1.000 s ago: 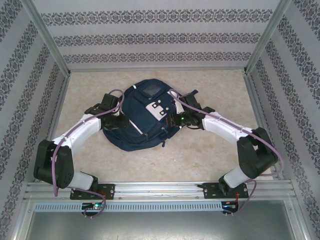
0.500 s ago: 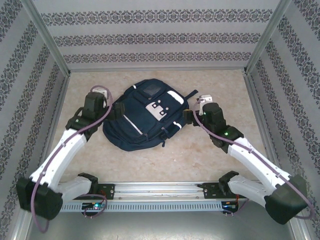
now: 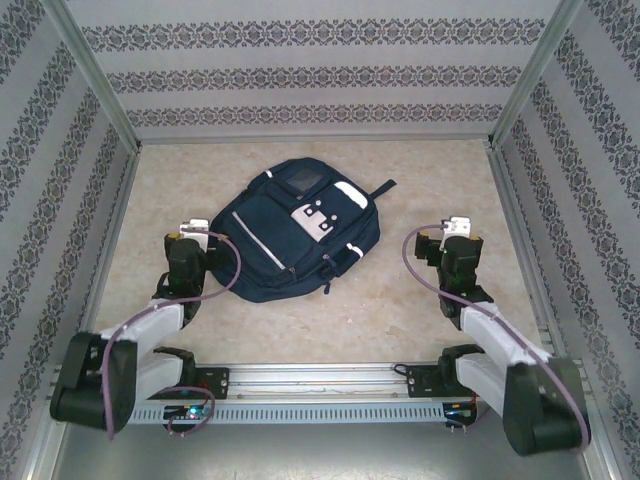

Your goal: Pack books, pencil case, and school supplies into a backpack

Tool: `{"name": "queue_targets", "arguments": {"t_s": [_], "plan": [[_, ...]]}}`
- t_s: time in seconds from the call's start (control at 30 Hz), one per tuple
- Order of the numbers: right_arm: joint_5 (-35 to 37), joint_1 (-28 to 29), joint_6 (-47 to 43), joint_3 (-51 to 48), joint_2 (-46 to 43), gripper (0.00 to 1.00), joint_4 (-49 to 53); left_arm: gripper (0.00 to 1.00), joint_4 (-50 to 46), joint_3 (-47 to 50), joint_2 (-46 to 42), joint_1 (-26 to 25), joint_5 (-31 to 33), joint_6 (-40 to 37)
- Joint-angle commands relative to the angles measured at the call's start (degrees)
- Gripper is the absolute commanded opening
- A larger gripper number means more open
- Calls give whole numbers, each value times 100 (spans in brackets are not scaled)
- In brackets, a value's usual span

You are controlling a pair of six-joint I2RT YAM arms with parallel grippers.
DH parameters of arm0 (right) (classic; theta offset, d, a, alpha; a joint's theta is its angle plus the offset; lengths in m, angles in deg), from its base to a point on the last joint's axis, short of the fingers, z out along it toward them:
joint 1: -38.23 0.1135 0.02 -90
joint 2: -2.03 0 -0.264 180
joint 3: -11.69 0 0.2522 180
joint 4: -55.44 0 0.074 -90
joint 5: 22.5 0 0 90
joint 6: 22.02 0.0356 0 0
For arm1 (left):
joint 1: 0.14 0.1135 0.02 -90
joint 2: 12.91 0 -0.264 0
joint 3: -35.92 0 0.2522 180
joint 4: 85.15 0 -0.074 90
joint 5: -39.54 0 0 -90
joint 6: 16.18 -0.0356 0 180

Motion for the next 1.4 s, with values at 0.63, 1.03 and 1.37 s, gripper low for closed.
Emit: {"name": "queue_targets", "arguments": {"t_s": [0.63, 1.03, 1.37], "plan": [[-635, -354, 70, 330, 2708, 98, -3169, 99, 327, -540, 48, 908, -1391, 268], [-615, -337, 46, 334, 2720, 98, -3152, 99, 2298, -102, 1542, 1077, -2071, 796], [-593, -303, 17, 330, 2720, 98, -3125, 99, 2436, -515, 2520, 925, -2127, 558]]}}
